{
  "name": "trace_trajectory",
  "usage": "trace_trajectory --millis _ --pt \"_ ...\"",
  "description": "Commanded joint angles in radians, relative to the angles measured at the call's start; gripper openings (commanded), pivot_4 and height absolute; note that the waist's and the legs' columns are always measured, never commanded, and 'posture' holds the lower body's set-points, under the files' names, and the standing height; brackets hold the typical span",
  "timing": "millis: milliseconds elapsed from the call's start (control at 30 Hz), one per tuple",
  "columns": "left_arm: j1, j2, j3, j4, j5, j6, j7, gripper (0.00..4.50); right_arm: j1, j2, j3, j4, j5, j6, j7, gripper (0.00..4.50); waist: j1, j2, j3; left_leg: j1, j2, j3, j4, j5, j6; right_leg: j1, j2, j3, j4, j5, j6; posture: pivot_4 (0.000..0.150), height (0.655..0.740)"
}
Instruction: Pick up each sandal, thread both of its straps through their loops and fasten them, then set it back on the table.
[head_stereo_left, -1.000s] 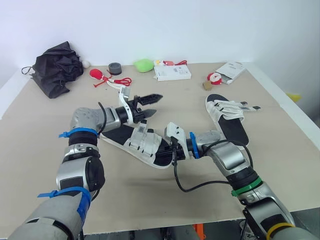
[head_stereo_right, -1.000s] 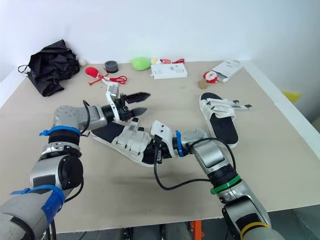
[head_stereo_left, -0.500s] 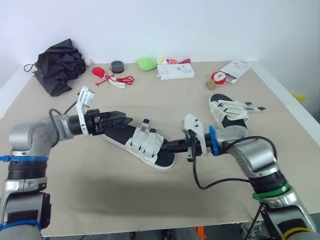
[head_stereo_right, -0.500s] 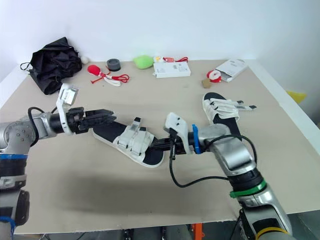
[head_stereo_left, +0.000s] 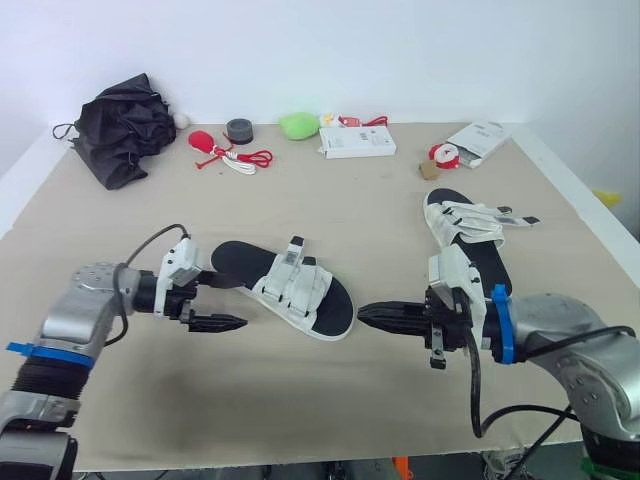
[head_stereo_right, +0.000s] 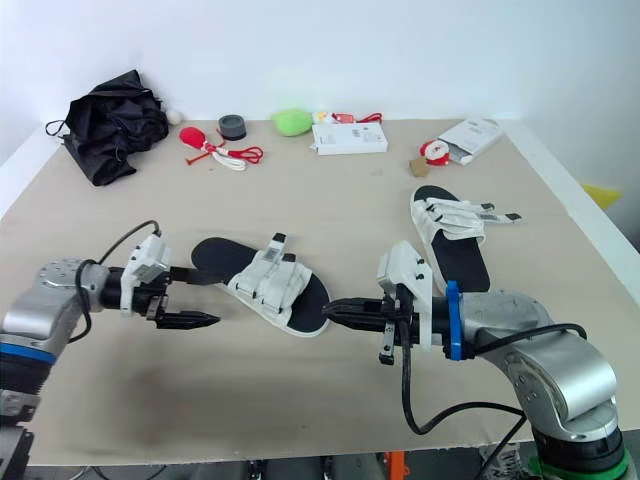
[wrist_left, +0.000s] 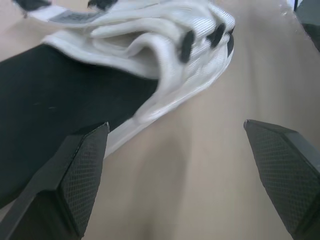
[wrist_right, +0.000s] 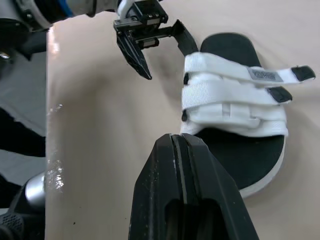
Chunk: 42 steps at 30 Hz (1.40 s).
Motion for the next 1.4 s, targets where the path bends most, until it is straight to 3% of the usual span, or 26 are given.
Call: trace_trajectory --millis 33,400,667,833,867,1067,1333,1400 --pt "-0.049 -0.024 -0.007 0.025 0.015 -0.029 -0.009 4.49 0.009 -0.007 -0.016 -0.065 0.048 0.004 -0.049 0.0 0.0 0.0 0.0 0.0 0.0 0.0 0.001 0.0 0.0 0.0 0.0 0.0 0.0 0.001 0.001 0.15 0.74" --pt "-0.07 -0.041 -0.092 0.035 0.064 -0.043 -0.112 4.49 0.014 -0.017 0.004 -0.062 0.09 -0.01 -0.136 0.0 -0.002 0.0 0.0 0.0 -0.001 0.001 0.002 0.0 0.004 0.0 0.003 0.002 0.0 0.002 0.002 0.15 0.74" --pt "-0.074 -0.112 -0.097 0.038 0.07 -0.024 -0.056 2.33 0.011 -0.022 0.025 -0.033 0.076 -0.034 -0.157 0.0 -0.001 0.0 0.0 0.0 -0.002 0.001 0.002 0.0 0.004 0.001 0.002 0.002 0.0 0.002 0.003 0.15 0.74" --pt "-0.017 -0.127 -0.105 -0.005 0.083 -0.031 -0.035 0.1 0.004 -0.024 0.038 -0.009 0.073 -0.054 -0.16 0.0 -0.001 0.0 0.0 0.0 -0.003 0.001 0.003 -0.001 0.005 0.001 0.002 0.003 0.0 0.002 0.003 0.15 0.74" --pt "-0.008 -0.131 -0.101 -0.013 0.084 -0.03 -0.022 0.04 0.003 -0.025 0.041 -0.005 0.073 -0.057 -0.159 0.0 -0.001 0.0 -0.001 0.0 -0.003 0.001 0.003 -0.001 0.006 0.001 0.002 0.003 0.0 0.002 0.003 0.15 0.74" --pt "0.018 -0.171 -0.013 -0.078 0.034 0.075 0.153 0.04 -0.016 -0.033 0.054 0.028 0.064 -0.08 -0.147 0.0 0.0 0.001 -0.001 0.001 -0.002 0.001 0.005 -0.001 0.006 0.003 0.002 0.002 0.001 0.003 0.004 0.15 0.74" --pt "-0.108 -0.264 0.246 0.062 0.139 0.151 0.855 0.04 -0.174 0.041 0.096 0.143 -0.04 -0.16 -0.233 0.0 -0.009 -0.001 0.0 0.001 0.001 0.001 0.012 0.002 0.01 0.003 0.004 0.005 0.001 0.012 0.006 0.15 0.74" --pt "-0.132 -0.277 0.289 0.099 0.146 0.169 0.969 0.04 -0.216 0.064 0.109 0.163 -0.067 -0.169 -0.257 0.0 -0.01 -0.001 0.0 0.001 0.003 0.001 0.012 0.004 0.01 0.002 0.005 0.006 0.001 0.014 0.004 0.15 0.74"
